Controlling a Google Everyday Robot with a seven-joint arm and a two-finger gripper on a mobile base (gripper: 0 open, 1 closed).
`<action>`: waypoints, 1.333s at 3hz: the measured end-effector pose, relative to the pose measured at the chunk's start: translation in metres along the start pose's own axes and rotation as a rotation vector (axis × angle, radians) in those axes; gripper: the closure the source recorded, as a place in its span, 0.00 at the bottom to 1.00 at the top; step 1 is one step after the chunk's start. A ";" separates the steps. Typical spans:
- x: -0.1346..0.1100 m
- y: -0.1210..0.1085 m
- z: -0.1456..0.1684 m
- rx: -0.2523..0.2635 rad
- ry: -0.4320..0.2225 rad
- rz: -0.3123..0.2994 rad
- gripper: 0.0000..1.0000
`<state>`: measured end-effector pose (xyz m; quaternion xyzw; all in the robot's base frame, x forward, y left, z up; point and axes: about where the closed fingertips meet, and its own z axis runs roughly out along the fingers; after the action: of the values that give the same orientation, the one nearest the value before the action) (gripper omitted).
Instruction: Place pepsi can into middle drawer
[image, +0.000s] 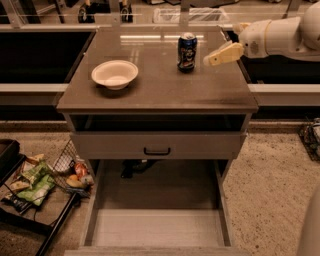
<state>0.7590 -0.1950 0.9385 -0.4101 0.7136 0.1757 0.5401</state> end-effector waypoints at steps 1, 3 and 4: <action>-0.001 -0.019 0.056 -0.020 -0.048 0.025 0.00; -0.004 -0.024 0.131 -0.076 -0.167 0.100 0.03; -0.008 -0.013 0.145 -0.111 -0.193 0.114 0.25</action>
Offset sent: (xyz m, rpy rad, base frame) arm 0.1360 0.0586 -0.0375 0.1955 -0.0074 0.0298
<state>0.8609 -0.0994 0.8968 -0.3795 0.6697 0.2839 0.5717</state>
